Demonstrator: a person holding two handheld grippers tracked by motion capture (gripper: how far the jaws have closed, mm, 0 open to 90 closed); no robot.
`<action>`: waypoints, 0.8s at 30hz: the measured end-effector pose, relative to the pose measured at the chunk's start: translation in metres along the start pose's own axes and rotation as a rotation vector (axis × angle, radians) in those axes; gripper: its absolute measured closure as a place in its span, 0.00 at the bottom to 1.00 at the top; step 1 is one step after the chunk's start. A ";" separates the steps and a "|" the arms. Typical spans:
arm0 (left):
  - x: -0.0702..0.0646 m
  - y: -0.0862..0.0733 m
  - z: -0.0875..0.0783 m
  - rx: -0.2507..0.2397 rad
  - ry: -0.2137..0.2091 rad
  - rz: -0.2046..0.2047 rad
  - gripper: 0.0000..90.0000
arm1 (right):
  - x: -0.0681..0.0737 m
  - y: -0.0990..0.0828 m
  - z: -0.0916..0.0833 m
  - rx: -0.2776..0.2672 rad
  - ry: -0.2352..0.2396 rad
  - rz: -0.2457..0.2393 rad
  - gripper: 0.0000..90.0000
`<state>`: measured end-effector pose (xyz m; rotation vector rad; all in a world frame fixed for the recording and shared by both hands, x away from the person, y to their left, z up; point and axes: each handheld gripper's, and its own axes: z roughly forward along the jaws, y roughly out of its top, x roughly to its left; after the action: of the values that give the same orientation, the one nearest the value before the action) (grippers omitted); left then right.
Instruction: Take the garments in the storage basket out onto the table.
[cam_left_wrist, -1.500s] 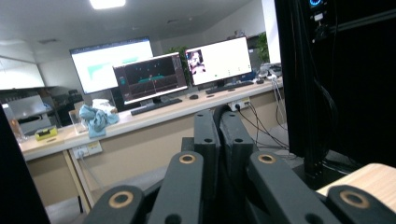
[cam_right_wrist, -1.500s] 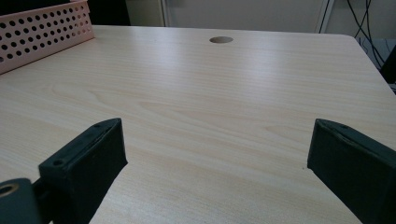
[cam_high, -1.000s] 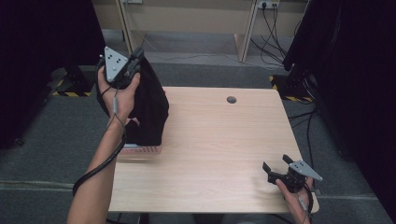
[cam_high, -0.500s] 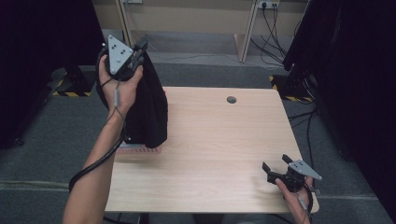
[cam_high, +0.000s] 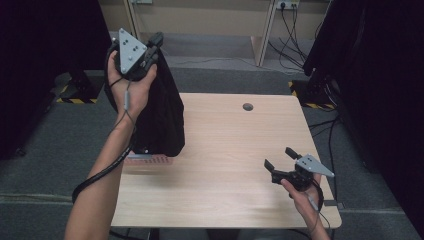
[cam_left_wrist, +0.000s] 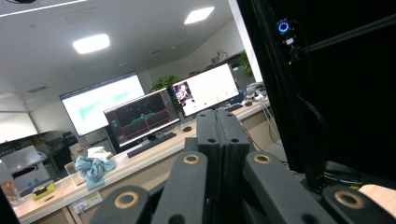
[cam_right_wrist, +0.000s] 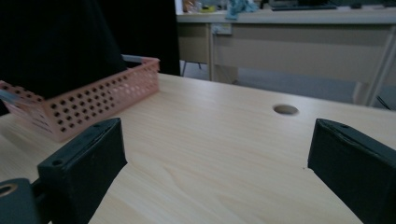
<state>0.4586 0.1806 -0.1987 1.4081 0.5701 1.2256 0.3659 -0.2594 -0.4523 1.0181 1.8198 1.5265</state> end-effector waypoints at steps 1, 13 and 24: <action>0.000 0.001 0.000 0.000 -0.002 0.002 0.98 | 0.005 0.006 0.004 -0.008 0.015 -0.006 0.05; -0.006 0.017 0.003 -0.014 -0.013 0.025 0.98 | 0.049 0.053 0.042 -0.066 0.140 -0.058 0.05; -0.012 0.030 0.008 -0.031 -0.024 0.039 0.98 | 0.083 0.077 0.070 -0.089 0.229 -0.081 0.05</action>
<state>0.4523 0.1591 -0.1740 1.4115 0.5076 1.2419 0.3906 -0.1463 -0.3861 0.7445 1.9013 1.7155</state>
